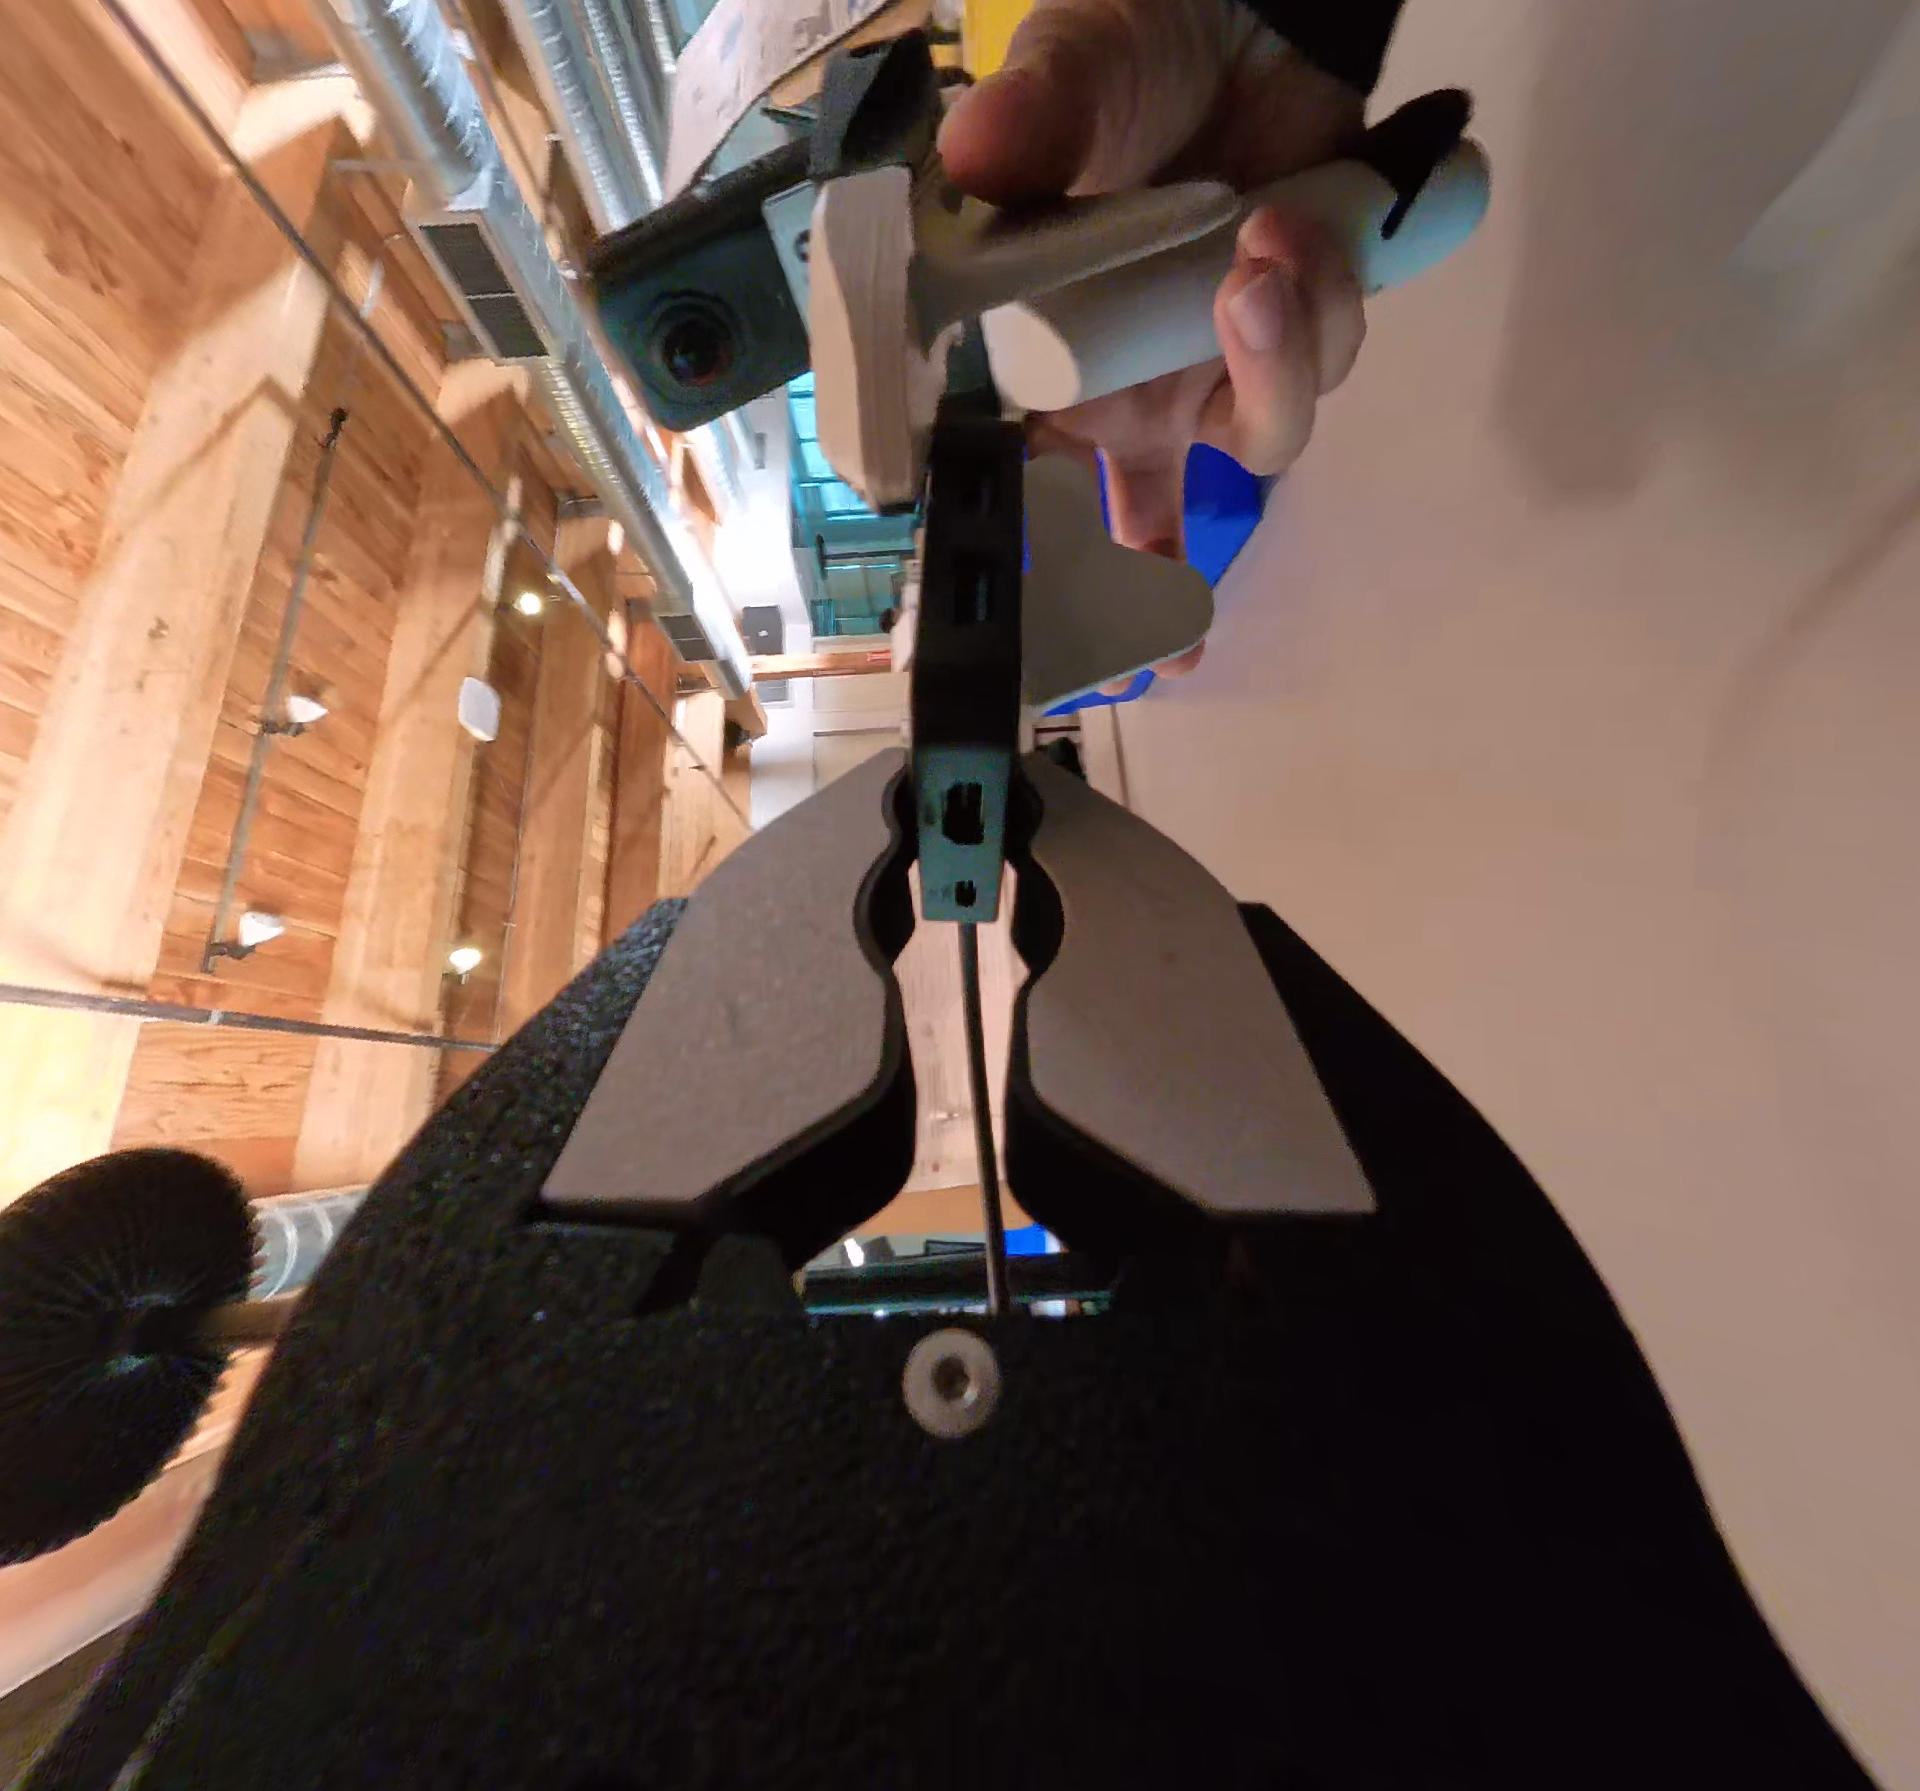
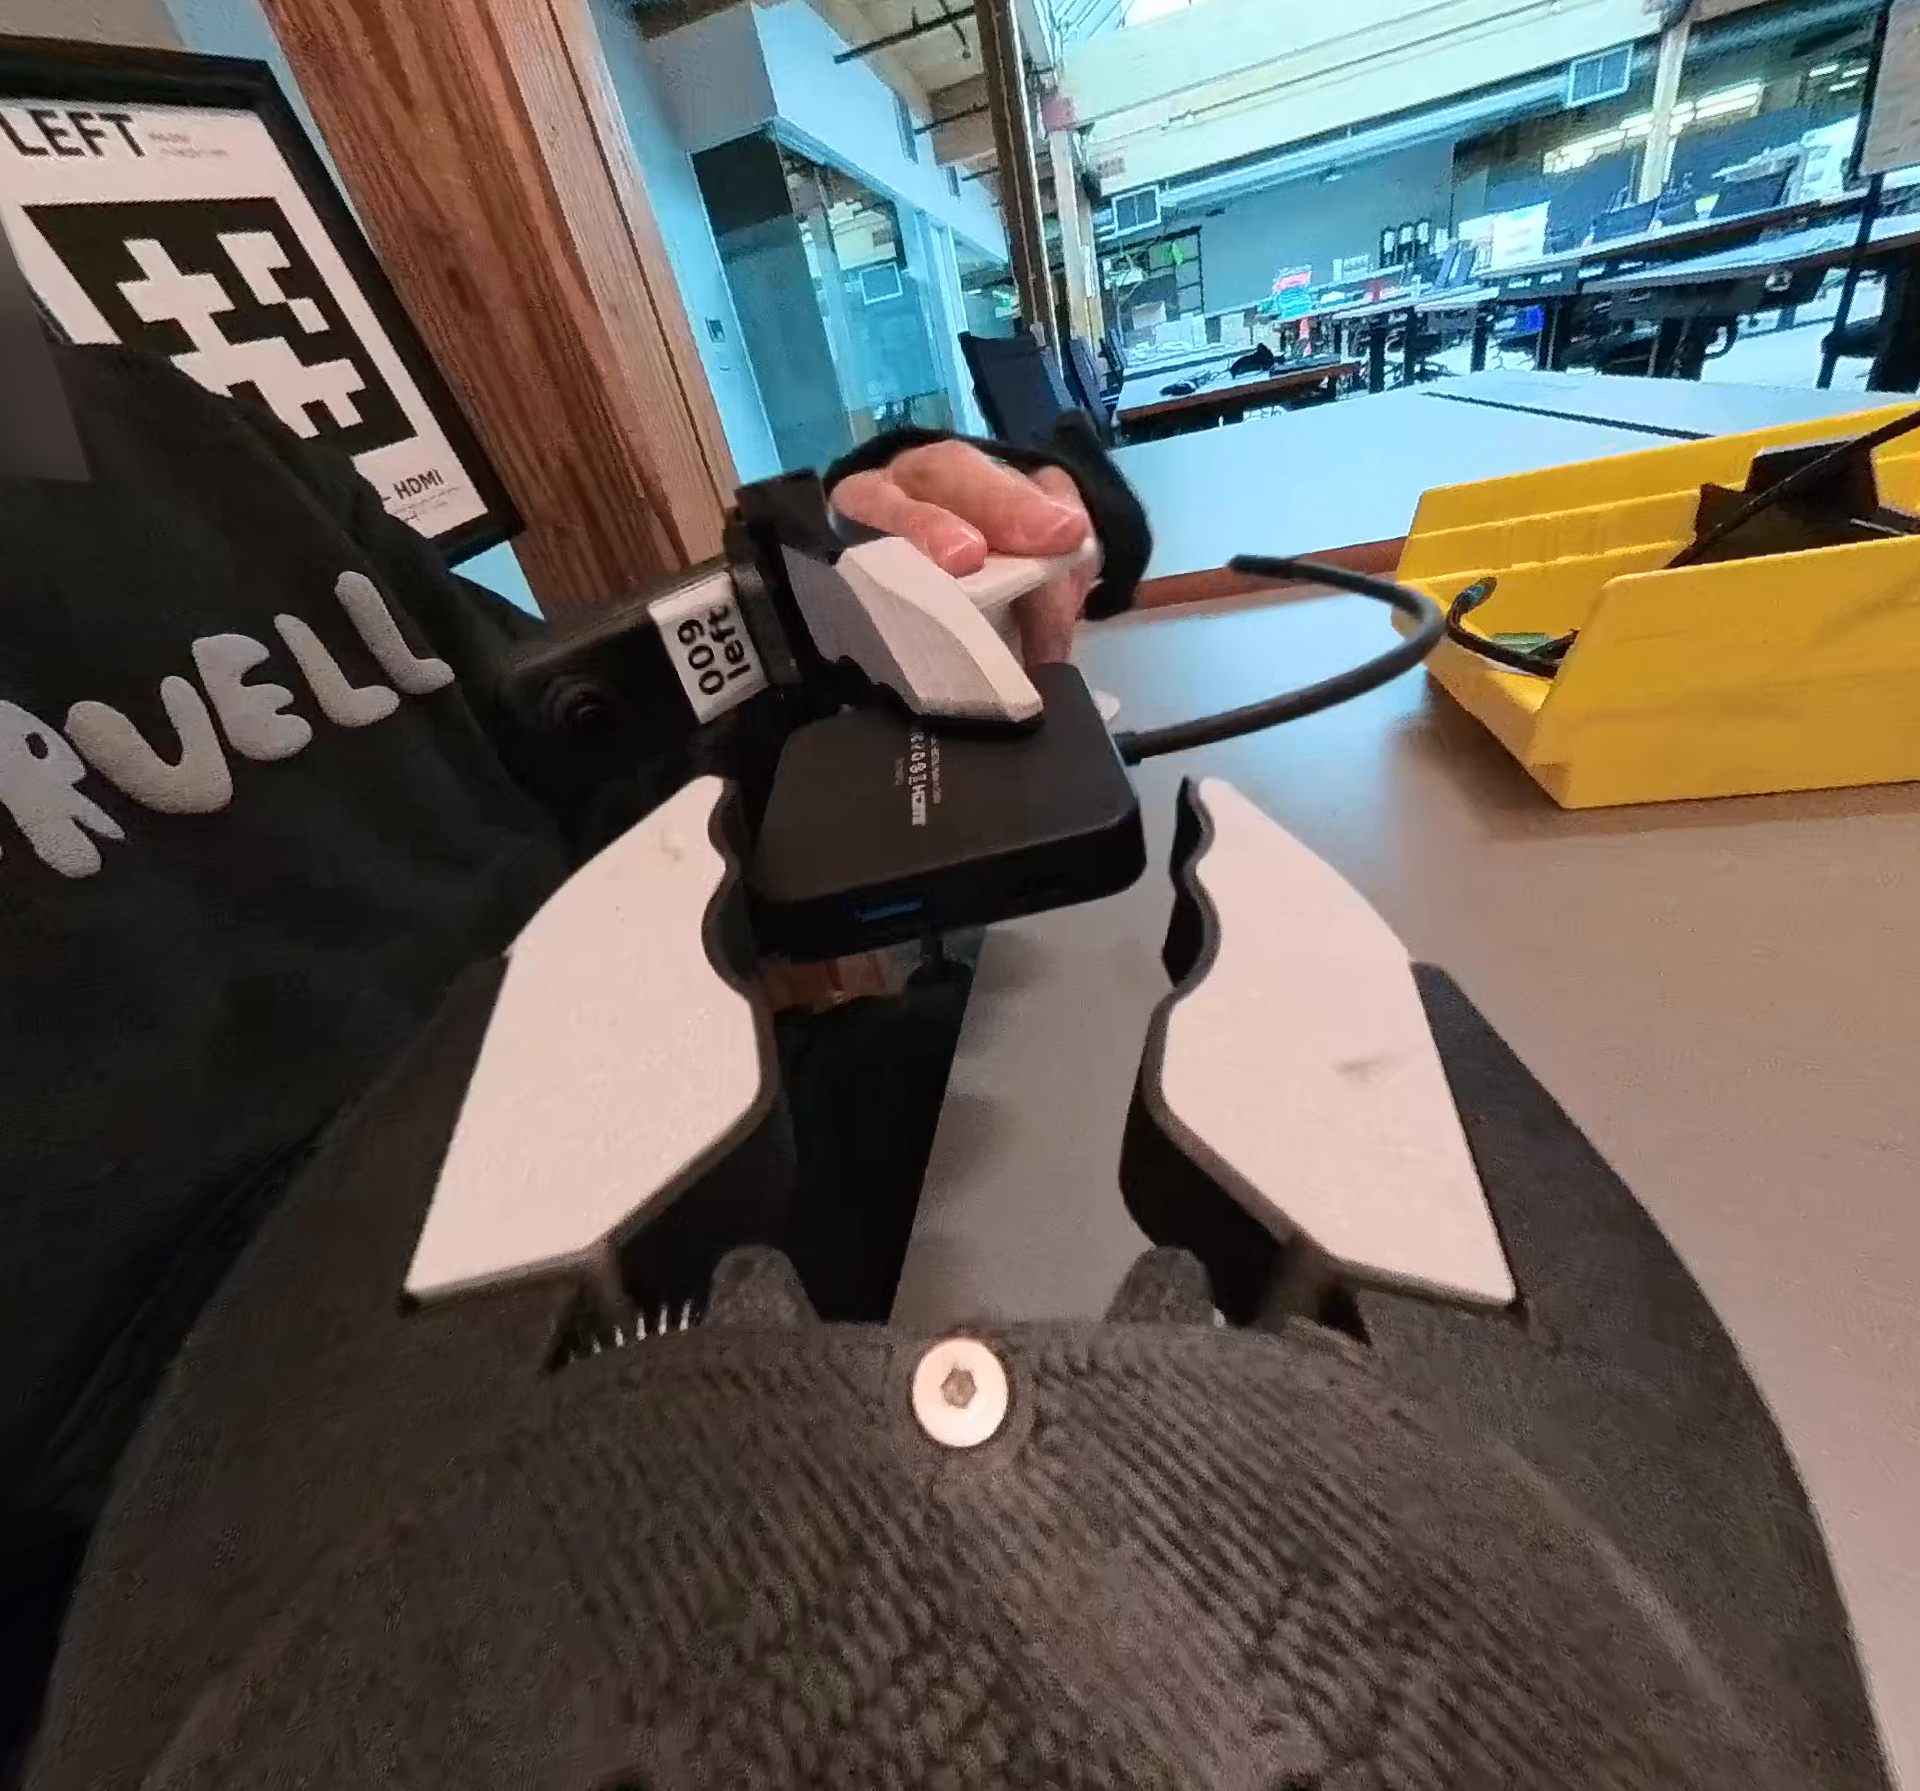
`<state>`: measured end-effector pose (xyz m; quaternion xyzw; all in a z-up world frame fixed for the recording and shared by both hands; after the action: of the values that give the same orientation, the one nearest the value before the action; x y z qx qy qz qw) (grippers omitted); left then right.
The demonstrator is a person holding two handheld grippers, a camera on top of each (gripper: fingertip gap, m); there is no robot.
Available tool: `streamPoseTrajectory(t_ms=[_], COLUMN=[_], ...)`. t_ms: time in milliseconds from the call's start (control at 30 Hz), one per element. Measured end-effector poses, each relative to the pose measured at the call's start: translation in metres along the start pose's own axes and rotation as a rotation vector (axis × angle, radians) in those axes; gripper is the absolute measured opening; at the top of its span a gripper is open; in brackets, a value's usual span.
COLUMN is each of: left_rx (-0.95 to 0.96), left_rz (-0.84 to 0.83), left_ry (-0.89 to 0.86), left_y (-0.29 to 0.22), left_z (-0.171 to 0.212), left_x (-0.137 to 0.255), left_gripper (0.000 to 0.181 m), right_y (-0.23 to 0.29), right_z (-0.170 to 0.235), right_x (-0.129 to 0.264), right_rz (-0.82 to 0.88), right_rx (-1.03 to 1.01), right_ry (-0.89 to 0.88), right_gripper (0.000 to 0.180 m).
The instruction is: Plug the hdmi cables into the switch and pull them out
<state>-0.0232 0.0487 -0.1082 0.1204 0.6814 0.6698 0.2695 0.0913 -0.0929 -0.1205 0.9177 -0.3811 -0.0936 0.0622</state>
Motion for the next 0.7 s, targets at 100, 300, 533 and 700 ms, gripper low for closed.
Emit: streamPoseTrajectory(t_ms=[100, 300, 533, 700], left_rx=[-0.005, -0.058, 0.175, 0.651], left_rz=[0.021, 0.036, -0.056, -0.070], left_ry=[-0.017, -0.022, 0.074, 0.255], left_y=[-0.003, -0.006, -0.003, 0.013], left_z=[-0.004, -0.007, 0.013, 0.046], left_x=[-0.001, -0.002, -0.004, 0.002], left_gripper=[0.014, 0.014, 0.027, 0.027], right_y=[0.002, 0.006, 0.003, -0.005], right_z=[0.001, 0.006, -0.003, -0.006], right_x=[-0.002, -0.005, -0.007, 0.019], right_rz=[-0.005, 0.016, 0.142, 0.362], right_rx=[0.014, 0.077, 0.207, 0.324], right_ry=[0.038, 0.164, 0.165, 0.012], right_gripper=[0.076, 0.078, 0.077, 0.076])
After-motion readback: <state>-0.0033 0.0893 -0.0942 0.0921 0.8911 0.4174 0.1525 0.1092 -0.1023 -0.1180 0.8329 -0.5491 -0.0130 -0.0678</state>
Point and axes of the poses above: each gripper's, where its closed fingertips meet, x back along the fingers, z out of its underside, y = z × x across the jaws, the point moved 10 cm from there along x, back along the fingers, and after that the axes turned 14 degrees about -z, right-handed, at the moved point
